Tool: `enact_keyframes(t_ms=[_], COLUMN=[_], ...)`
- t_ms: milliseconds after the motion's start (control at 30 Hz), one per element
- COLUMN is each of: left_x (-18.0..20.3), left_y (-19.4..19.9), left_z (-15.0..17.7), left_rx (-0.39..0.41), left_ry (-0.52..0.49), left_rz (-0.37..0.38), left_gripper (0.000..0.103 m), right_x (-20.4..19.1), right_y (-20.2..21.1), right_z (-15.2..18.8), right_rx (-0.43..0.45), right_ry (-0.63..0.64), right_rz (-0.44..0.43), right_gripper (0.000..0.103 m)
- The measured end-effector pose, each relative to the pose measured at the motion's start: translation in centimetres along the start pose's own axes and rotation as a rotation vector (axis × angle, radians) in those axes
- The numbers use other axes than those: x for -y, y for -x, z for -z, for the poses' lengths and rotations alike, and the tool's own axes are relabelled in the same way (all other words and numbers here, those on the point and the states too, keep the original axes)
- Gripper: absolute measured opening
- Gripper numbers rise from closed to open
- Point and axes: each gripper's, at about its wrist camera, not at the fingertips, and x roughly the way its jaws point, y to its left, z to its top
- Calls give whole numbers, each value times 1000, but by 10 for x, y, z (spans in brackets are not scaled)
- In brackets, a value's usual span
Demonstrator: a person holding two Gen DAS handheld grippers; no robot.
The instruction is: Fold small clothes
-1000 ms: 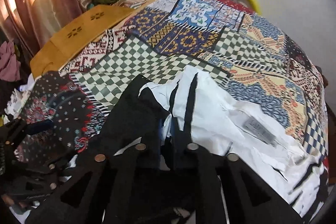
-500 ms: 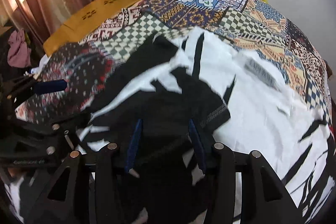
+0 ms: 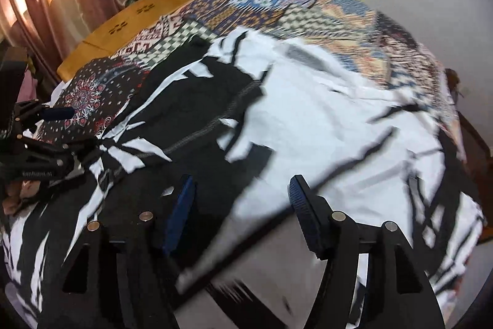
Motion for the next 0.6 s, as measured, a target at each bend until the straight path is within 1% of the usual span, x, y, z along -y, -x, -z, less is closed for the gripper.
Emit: enact_keyframes(t_ms=[100,167,267,367,467,600], left_x=[4,9,24,45,70,101], left_y=[16,28,41,48,46,33], left_z=[-4,-10,-23,-38,-53,-68], left_rx=[37,66,110,138,147,123], left_ry=[1,-2,-17,-45,-67,-105], left_rz=[8,17,39,66,92,114], left_gripper=[78,78,79,82,84,84], right_x=[15,30,56,82,111,153], right_y=[24,38,60,76,89,98], right_z=[11,18,35,51,71,99], right_rx=[44,70,103,127,151,166], right_ry=[-30,-73,-134,-195,-277,-394], right_rz=[26,39,70,118,159,183], right_gripper=[60,60,60,60,60,60])
